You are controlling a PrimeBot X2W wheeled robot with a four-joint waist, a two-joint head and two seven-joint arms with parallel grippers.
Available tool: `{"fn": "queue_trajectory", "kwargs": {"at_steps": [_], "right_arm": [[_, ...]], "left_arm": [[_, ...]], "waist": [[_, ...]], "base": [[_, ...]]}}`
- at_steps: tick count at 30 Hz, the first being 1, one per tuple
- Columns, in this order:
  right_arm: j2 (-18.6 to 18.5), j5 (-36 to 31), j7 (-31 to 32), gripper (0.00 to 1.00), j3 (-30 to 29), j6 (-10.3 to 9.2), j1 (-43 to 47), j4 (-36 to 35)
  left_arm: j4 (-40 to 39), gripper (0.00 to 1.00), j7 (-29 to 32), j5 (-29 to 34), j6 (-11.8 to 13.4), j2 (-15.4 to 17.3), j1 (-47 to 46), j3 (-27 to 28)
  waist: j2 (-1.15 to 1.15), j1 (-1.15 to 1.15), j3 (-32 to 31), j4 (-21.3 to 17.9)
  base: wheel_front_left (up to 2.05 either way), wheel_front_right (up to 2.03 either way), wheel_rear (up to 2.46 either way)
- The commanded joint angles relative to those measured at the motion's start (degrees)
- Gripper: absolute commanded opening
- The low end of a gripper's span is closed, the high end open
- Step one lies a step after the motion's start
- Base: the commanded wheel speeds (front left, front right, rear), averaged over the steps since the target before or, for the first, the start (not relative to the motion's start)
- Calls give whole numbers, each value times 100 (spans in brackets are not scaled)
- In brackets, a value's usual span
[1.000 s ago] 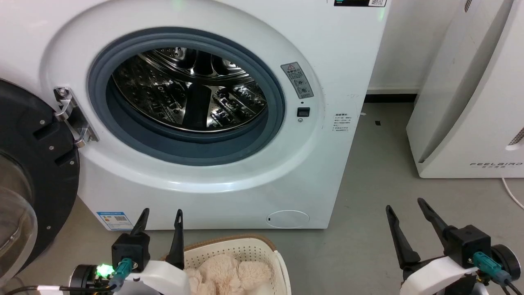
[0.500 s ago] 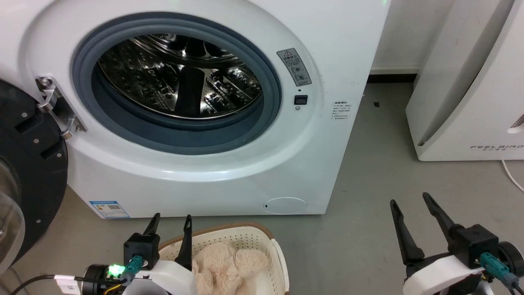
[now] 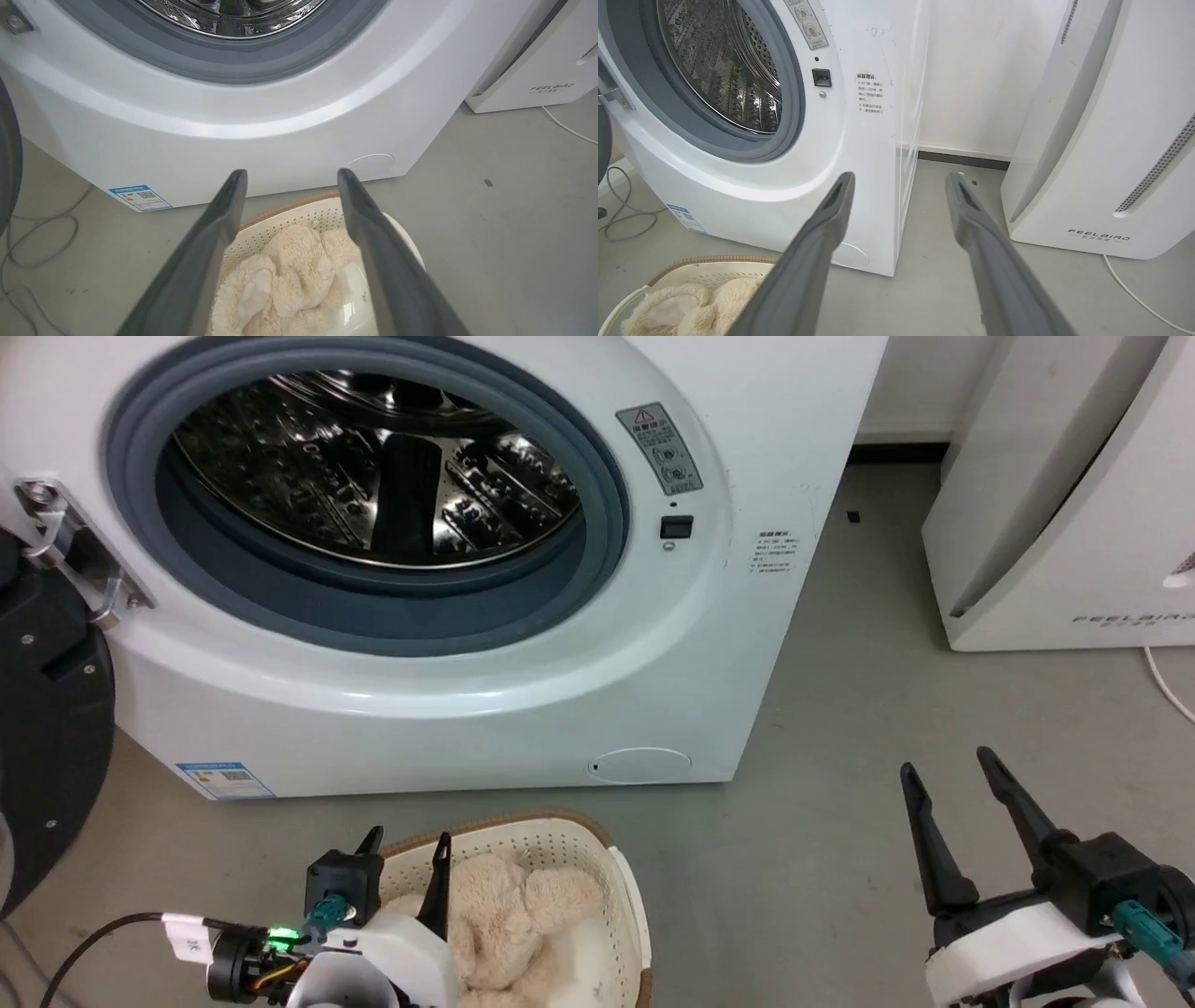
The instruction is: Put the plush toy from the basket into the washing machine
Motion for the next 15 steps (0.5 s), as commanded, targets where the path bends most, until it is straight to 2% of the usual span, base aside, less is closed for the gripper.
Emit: {"fn": "queue_trajectory", "kwargs": {"at_steps": [1,14,15], "right_arm": [[-1,41,-60,100,-16,-2,-122,-43],[-1,132,-215,100,12,-2,-285,-184],[-1,174,-251,100,16,-3,-308,-183]], "left_arm": [[139,100,2,-32,-29,30,-134,-29],[1191,100,135,-149,-145,223,-719,-223],[1456,100,162,-169,-160,297,-851,-264]], "waist": [[0,0,70,-27],[0,0,582,-185],[0,0,719,-231]], "base": [[0,0,0],[0,0,0],[0,0,0]]}}
